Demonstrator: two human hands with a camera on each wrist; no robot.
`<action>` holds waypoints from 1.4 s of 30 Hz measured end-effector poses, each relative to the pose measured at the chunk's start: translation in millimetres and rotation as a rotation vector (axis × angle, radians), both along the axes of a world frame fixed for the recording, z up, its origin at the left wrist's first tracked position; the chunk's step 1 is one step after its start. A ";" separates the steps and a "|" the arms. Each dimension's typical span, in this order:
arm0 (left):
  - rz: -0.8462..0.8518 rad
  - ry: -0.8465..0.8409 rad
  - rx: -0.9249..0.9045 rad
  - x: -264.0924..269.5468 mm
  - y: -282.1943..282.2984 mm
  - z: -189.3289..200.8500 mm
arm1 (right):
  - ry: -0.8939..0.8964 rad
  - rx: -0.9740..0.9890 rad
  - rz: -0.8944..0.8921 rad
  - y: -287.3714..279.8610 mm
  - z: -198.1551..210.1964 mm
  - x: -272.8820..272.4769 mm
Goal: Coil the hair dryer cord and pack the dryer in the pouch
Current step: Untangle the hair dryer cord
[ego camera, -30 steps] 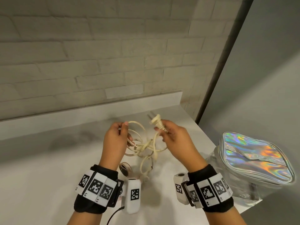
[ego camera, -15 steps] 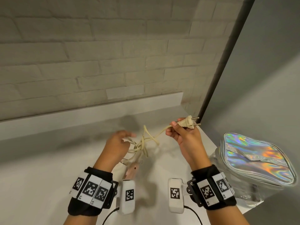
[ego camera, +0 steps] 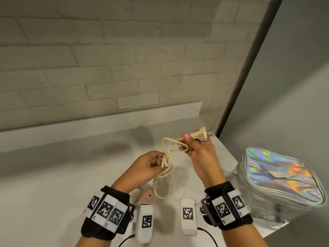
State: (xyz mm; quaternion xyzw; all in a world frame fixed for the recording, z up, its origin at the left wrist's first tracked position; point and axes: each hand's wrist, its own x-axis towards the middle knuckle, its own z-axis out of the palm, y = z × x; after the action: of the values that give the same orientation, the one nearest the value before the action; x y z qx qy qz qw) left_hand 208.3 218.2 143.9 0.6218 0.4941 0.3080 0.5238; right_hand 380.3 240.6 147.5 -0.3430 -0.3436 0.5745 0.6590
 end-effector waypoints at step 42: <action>0.211 -0.210 0.128 -8.3 5.6 22.6 | -0.647 0.093 0.123 -13.7 -1.9 -16.7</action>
State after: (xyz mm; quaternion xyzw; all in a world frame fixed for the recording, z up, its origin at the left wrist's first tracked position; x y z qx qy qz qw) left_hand 200.0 223.8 166.5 0.5627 0.4787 0.4556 0.4966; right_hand 363.6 226.8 145.7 -0.4557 -0.5809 0.4581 0.4951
